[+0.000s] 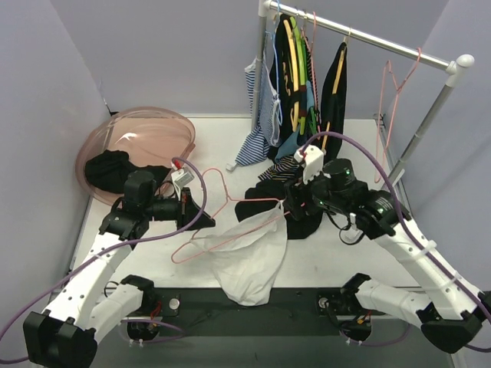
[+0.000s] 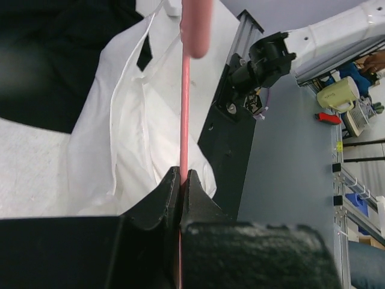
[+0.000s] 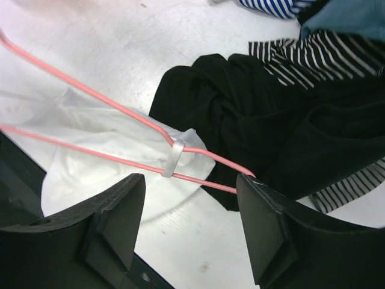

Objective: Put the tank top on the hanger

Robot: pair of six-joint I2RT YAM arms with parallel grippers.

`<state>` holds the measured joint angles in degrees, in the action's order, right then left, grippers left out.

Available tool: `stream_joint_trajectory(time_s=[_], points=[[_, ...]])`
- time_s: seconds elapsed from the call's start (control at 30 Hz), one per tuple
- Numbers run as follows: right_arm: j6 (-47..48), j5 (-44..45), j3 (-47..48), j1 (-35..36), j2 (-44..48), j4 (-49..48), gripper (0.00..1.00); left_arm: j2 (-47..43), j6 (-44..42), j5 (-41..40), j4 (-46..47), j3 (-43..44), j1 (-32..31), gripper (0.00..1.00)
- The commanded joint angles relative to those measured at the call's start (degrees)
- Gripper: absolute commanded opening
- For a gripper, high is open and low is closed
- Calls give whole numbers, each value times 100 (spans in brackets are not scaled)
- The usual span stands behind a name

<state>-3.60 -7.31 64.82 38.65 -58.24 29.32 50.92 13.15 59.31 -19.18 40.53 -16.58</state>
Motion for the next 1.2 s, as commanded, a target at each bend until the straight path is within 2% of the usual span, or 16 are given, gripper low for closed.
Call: stream_joint_trajectory(time_s=[0.0,0.03,0.07,0.17,0.3,0.43,0.53,0.57,0.63,0.8,0.93,1.1,1.13,1.17], points=[[1675,-927,303,-7,339,1004,64,102,-715,362,-278,822,-493,0],[2296,-1200,295,-16,392,1240,64,146,-1074,275,-575,929,-635,0],[2720,-1881,277,-16,531,1382,64,269,-1260,222,-743,1061,-819,0],[3593,-2693,242,-16,717,1805,64,628,-2095,29,-1438,1562,-1391,0],[3638,-3353,216,-7,718,1955,64,937,-3122,28,-2063,2010,-1725,0],[3349,-4049,110,2,586,1937,60,1061,-3537,-95,-2370,2336,-1814,0],[3085,-4435,49,2,445,1902,46,1227,-3880,-200,-2704,2626,-1823,0],[3041,-4454,40,2,445,1902,38,1254,-3925,-227,-2749,2713,-1823,0],[2944,-4428,-13,2,488,1893,36,1263,-4021,-271,-2793,2776,-1840,0],[2821,-4288,-144,2,664,1858,41,1158,-4109,-148,-2627,2890,-1840,0],[2671,-4279,-171,2,779,1814,40,1070,-4127,-69,-2503,2995,-1840,0],[2399,-4410,-171,10,928,1735,27,1043,-4057,46,-2310,3127,-1840,0],[2303,-4428,-171,11,980,1717,19,1026,-4013,72,-2249,3136,-1840,0],[2232,-4454,-180,19,998,1674,16,1026,-3935,124,-2170,3145,-1840,0]])
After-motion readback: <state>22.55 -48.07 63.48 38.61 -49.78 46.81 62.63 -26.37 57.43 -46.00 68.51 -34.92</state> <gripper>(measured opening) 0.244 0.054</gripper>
